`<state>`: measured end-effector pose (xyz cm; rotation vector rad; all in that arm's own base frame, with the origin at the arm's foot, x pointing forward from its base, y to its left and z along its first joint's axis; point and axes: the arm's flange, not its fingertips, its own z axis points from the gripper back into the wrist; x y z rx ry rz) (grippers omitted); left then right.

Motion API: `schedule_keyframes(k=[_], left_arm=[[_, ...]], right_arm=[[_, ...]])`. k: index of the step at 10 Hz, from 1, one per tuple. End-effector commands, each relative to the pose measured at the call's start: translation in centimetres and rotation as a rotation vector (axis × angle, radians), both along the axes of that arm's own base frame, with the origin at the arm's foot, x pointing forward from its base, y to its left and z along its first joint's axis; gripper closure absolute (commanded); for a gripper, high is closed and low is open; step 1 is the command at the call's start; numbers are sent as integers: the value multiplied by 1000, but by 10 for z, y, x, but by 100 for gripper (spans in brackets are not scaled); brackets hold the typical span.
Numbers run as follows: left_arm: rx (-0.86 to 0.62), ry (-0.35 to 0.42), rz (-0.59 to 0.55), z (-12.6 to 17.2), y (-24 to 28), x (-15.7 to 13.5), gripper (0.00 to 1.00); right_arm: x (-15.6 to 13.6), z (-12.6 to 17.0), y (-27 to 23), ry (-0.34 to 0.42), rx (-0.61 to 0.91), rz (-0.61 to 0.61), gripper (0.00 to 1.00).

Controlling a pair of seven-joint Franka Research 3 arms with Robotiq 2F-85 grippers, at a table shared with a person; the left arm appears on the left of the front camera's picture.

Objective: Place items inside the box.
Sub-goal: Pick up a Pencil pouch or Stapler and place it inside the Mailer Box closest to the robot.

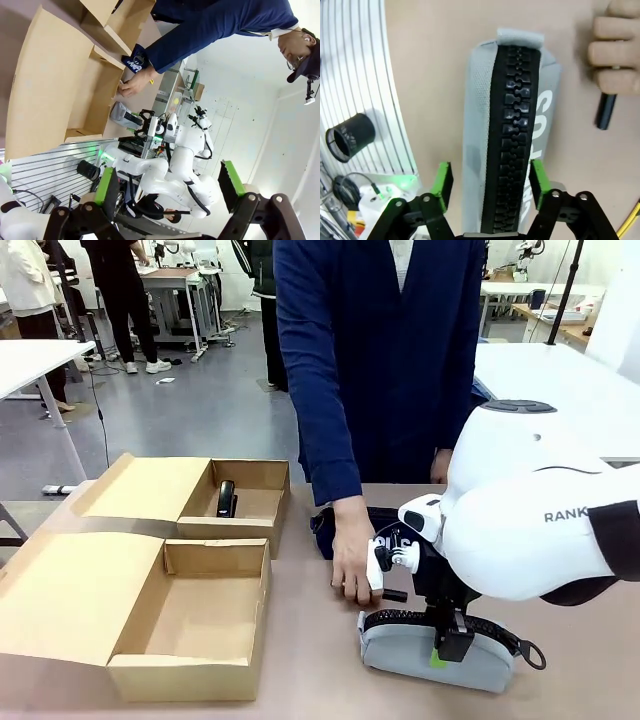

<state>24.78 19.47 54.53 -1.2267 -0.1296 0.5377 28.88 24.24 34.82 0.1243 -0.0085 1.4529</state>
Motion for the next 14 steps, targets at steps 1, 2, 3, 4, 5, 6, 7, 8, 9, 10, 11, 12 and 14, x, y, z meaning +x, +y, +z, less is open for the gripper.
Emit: schedule_keyframes(k=[1,2,3,4,5,6,7,8,9,10,11,12,14], left_arm=[[6,-4,-15,0,1,-4,0],[6,-4,-15,0,1,-4,0],[6,-4,-15,0,1,-4,0],[6,-4,-15,0,1,-4,0],[6,-4,-15,0,1,-4,0],[6,-4,-15,0,1,-4,0],[6,-4,-15,0,1,-4,0],[6,-4,-15,0,1,-4,0],[6,-4,-15,0,1,-4,0],[6,-4,-15,0,1,-4,0],[6,-4,-15,0,1,-4,0],[6,-4,-15,0,1,-4,0],[6,-4,-15,0,1,-4,0]], right_arm=[[-32,-18,-28,1,-11,-1,65],[-32,-18,-29,9,-12,1,100],[-32,-18,-29,16,-13,0,100],[-31,-18,-30,19,-15,1,100],[-31,-18,-30,26,-15,1,100],[-31,-17,-30,30,-15,3,100],[-31,-17,-30,32,-14,0,100],[-31,-16,-29,34,-11,0,100],[-30,-16,-29,40,-6,-2,100],[-31,-14,-29,48,4,-10,100],[-33,-6,-29,75,35,-34,100],[-37,18,-26,150,97,-105,100],[-48,81,-22,304,290,-332,100]])
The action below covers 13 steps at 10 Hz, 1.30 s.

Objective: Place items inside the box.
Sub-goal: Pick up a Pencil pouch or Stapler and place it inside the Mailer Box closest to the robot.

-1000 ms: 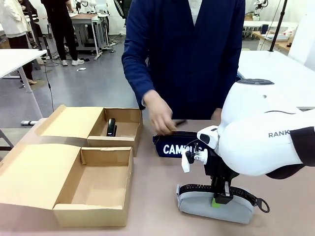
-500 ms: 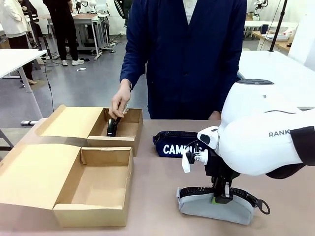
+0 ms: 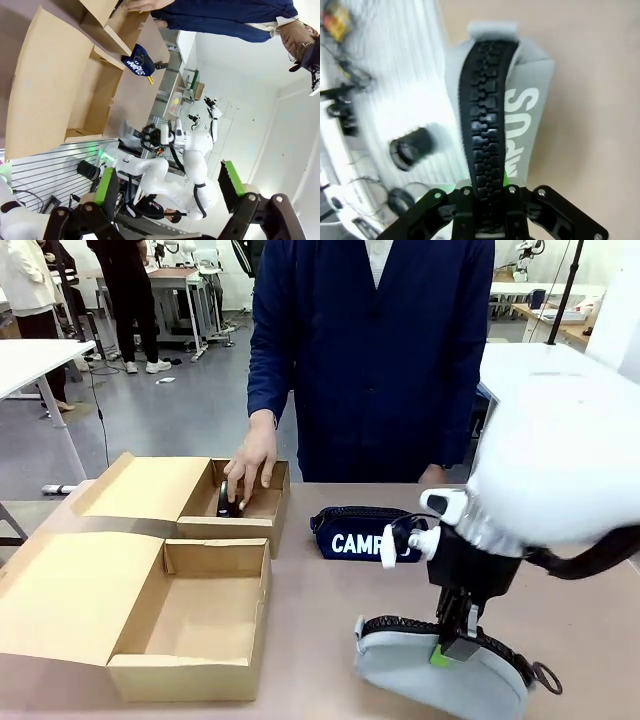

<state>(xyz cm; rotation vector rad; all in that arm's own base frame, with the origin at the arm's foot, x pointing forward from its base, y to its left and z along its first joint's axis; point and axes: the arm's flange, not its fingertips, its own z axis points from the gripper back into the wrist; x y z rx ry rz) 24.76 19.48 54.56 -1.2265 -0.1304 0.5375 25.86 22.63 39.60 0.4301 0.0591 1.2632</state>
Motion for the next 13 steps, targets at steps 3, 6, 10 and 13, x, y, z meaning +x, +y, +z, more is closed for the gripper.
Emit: schedule_keyframes(k=[3,6,10,13], left_arm=[[5,-4,-16,0,1,-4,0],[5,-4,-16,0,1,-4,0],[5,-4,-16,0,1,-4,0],[5,-4,-16,0,1,-4,0]], right_arm=[[-42,61,28,-30,117,-522,100],[-38,81,24,3,148,-470,100],[-41,74,96,145,16,-780,91],[6,77,190,246,130,-1174,91]])
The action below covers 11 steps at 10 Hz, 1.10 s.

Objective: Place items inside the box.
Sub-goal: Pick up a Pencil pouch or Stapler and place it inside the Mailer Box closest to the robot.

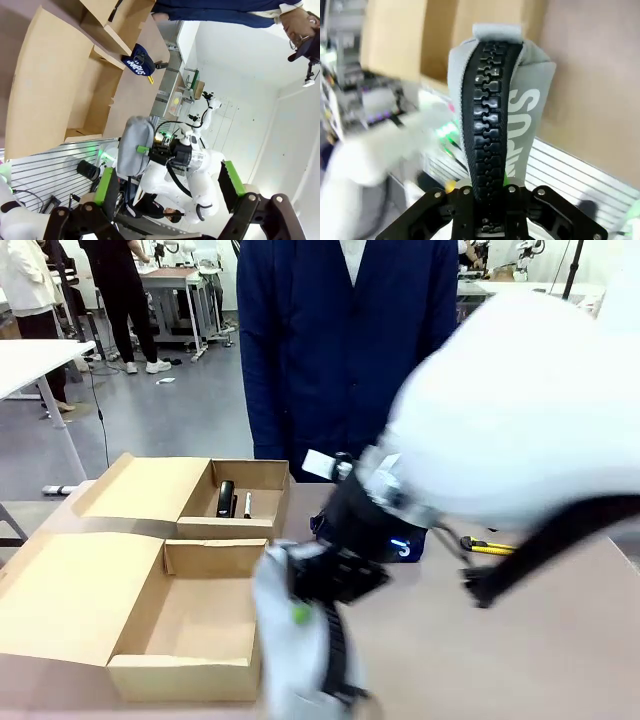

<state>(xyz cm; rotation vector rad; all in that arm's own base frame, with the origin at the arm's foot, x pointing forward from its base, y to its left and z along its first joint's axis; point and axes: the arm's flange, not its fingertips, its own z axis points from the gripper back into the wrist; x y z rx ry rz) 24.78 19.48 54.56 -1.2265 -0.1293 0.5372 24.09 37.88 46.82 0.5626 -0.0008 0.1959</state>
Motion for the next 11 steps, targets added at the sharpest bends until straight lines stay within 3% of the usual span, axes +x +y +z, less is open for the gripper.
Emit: schedule_keyframes(k=[1,3,4,6,7,9,11], left_arm=[[6,-5,-15,0,1,-4,0],[6,-5,-15,0,1,-4,0],[6,-5,-15,0,1,-4,0],[6,-5,-15,0,1,-4,0],[6,-5,-15,0,1,-4,0],[6,-5,-15,0,1,-4,0],[6,-5,-15,0,1,-4,0]], right_arm=[[33,2,59,-30,58,-131,91],[37,0,96,-45,116,-109,91],[33,5,54,2,93,-134,91],[33,5,54,2,93,-134,91],[41,0,73,-4,114,-130,91],[51,-6,108,-43,17,-210,91],[69,-20,130,-33,-29,-247,91]])
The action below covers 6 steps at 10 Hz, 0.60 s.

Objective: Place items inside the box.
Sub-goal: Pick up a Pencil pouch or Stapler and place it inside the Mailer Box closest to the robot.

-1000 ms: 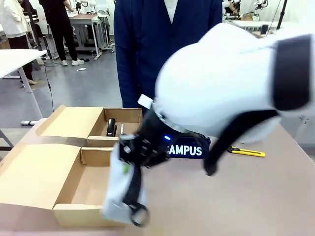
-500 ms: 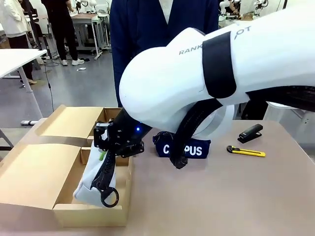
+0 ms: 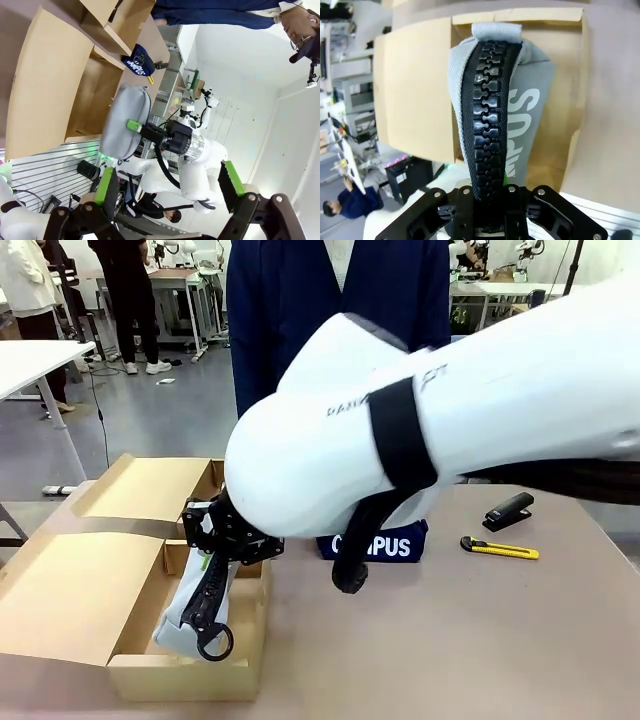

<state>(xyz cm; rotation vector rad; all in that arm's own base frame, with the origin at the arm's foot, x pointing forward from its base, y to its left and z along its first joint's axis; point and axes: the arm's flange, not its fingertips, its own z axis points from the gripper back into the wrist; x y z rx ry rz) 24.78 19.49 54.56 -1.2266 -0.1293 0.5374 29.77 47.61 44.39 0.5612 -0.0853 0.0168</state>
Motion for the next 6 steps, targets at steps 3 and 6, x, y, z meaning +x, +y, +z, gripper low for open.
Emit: schedule_keyframes(k=[3,6], left_arm=[[6,-5,-15,0,1,-4,0],[6,-5,-15,0,1,-4,0]], right_arm=[[22,-13,58,-22,-84,-38,91],[24,-34,79,-30,-132,9,91]])
